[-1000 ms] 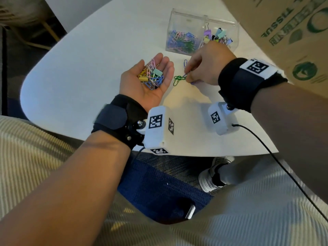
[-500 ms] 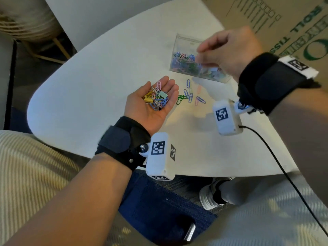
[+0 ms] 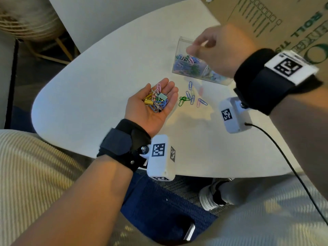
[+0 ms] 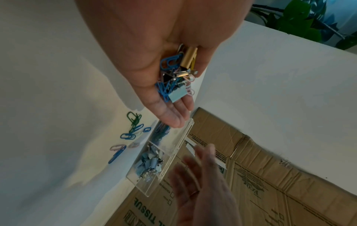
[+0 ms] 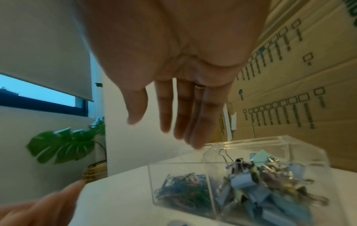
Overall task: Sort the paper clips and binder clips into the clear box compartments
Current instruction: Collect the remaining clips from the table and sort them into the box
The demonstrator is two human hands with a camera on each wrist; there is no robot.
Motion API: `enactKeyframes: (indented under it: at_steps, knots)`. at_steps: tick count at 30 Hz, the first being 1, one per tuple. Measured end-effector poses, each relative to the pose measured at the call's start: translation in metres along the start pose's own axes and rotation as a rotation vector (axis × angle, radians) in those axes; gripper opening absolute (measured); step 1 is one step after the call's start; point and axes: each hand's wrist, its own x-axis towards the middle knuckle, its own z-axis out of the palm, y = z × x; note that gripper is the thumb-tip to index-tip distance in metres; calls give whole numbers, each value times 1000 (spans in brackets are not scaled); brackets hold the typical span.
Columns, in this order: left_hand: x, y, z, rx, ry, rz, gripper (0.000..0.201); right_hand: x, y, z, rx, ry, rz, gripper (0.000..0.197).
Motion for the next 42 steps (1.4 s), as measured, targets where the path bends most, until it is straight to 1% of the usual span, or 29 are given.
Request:
enactKeyframes:
  at_steps: [1,3,4,5,6,9,11,13,15,17,22,25,27,29,31,32,34,37,38,40,42]
  knots:
    - [0,1,0,4,0,3,40,-8,2,2,-108,-75,22,52]
    - [-1,2,-1,11,3,13,40,-26,3,10,-301,-265,121,72]
    - [-2,2,-1,14,3,19,40,-34,3,17,-356,-340,169,76]
    - [-2,1,-1,19,2,22,40,-39,2,25,-381,-386,203,76]
    - [-3,0,0,25,3,24,40,-42,0,33,-383,-399,222,73]
    - [-4,-5,0,41,0,22,40,-36,-6,54,-398,-360,203,61]
    - [-5,-6,-1,42,-2,24,40,-29,-9,63,-390,-331,165,46]
    - [-5,-4,-2,31,-1,31,40,-23,-7,68,-321,-293,150,34]
    - [-5,-1,-3,20,4,37,40,-20,-6,67,-245,-252,156,26]
    - [-4,-1,-3,12,7,35,40,-19,-4,64,-176,-242,166,17]
    - [-4,-2,-2,-8,3,22,39,-16,1,55,11,-258,243,17]
    - [-4,-1,-2,-17,-1,16,40,-16,9,51,187,-226,298,16]
    - [-3,0,-2,-18,-9,14,40,-15,8,43,322,-127,312,17]
    - [-2,2,-3,-23,-14,16,40,-9,1,28,457,27,282,19]
    - [-2,4,-3,-33,-15,24,40,0,-7,13,542,160,238,20]
    - [-2,4,-3,-37,-17,27,40,5,-10,8,554,200,215,18]
    - [-2,4,-3,-35,-19,29,40,12,-12,5,499,206,173,15]
    - [-3,5,-2,-29,-23,30,40,14,-10,8,279,127,133,31]
    - [-3,5,-2,-28,-23,31,40,11,-10,8,229,127,111,31]
    - [-2,6,-3,-30,-22,34,41,1,-7,7,151,98,68,21]
    - [-1,6,-3,-29,-21,38,41,-8,0,8,43,-40,56,16]
